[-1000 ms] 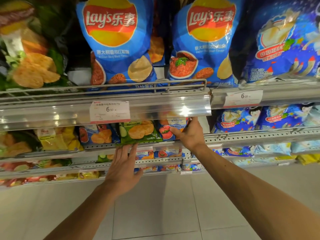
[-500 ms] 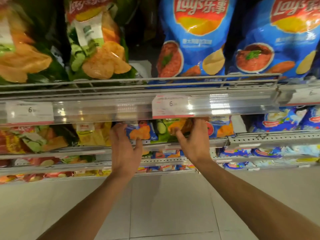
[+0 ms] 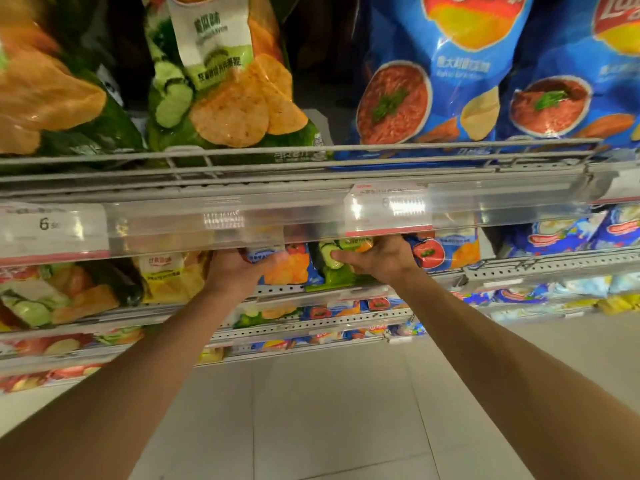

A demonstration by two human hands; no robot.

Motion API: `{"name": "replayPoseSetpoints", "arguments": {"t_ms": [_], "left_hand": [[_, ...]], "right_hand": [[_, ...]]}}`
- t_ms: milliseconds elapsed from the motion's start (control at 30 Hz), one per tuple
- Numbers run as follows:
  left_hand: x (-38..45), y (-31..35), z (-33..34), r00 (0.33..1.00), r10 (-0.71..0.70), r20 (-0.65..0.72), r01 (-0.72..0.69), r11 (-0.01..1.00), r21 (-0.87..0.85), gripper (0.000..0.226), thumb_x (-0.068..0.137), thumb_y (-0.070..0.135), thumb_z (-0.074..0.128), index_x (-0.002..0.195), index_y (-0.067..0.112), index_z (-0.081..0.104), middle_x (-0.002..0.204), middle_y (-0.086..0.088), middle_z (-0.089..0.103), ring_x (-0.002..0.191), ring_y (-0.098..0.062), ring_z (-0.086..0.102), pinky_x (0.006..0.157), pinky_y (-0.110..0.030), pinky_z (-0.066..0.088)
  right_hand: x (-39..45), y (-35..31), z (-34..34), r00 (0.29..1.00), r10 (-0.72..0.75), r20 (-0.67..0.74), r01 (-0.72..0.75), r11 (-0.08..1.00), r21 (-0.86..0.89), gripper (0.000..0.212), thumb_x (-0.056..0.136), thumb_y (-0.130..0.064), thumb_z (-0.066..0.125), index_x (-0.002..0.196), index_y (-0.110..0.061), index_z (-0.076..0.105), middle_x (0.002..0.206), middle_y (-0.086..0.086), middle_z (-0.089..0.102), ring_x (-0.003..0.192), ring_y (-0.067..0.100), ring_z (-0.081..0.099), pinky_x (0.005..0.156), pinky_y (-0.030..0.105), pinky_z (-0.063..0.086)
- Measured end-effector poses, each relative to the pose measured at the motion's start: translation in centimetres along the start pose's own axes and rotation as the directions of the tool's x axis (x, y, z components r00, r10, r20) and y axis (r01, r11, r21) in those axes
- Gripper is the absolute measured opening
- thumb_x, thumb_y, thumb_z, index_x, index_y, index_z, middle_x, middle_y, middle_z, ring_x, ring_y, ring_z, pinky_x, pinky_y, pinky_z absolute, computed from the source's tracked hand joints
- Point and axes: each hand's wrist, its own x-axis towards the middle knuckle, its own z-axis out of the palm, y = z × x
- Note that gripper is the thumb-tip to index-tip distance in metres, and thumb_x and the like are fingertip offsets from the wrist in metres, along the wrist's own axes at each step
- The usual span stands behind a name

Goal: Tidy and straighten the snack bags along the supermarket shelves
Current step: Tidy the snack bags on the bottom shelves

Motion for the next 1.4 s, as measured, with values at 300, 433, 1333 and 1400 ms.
{"name": "replayPoseSetpoints", "arguments": {"t_ms": [300,433,1333,1400], "left_hand": [[0.1,0.0,-1.3,0.968,-0.245,-0.053,0.248,0.967,0.056,0.057,0.053,0.055,0.089,0.057,0.015,0.048,0.040,0.007,0.045,0.039,-0.008,0.043,0.043,-0.021,0.036],[-0.3,0.5,-1.5,0.949,-0.301,-0.089,0.304,0.952,0.019,0.060,0.051,0.058,0.089,0.058,0.017,0.046,0.046,0.005,0.045,0.046,-0.013,0.043,0.048,-0.024,0.035],[-3.3,6.8,13.2,0.972,-0.172,-0.157,0.140,0.970,-0.198,0.044,0.067,0.032,0.090,0.100,0.012,0.068,0.096,0.001,0.070,0.087,-0.017,0.066,0.073,-0.024,0.046],[-3.4,7.0,13.0,0.970,-0.195,-0.146,0.168,0.970,-0.175,0.047,0.069,0.034,0.088,0.104,0.007,0.071,0.098,-0.005,0.073,0.085,-0.019,0.068,0.064,-0.018,0.044]], "right_hand": [[-3.2,-1.3,-0.5,0.993,-0.091,-0.073,0.083,0.991,-0.107,0.065,0.071,-0.049,0.089,0.124,-0.022,0.063,0.113,-0.001,0.073,0.103,0.022,0.070,0.090,0.042,0.060],[-5.0,-1.9,-1.9,0.978,-0.159,-0.137,0.136,0.977,-0.164,0.057,0.072,-0.050,0.088,0.119,-0.027,0.065,0.108,-0.004,0.074,0.098,0.019,0.071,0.084,0.043,0.062],[-13.0,12.3,-11.3,0.953,0.016,-0.303,0.083,0.946,0.312,0.061,0.063,-0.027,0.097,0.113,-0.027,0.062,0.094,-0.015,0.076,0.086,-0.001,0.072,0.066,0.017,0.059],[-13.2,12.2,-10.8,0.959,0.024,-0.282,0.069,0.946,0.317,0.061,0.061,-0.030,0.097,0.111,-0.029,0.062,0.094,-0.017,0.076,0.087,0.002,0.073,0.069,0.028,0.062]]}}
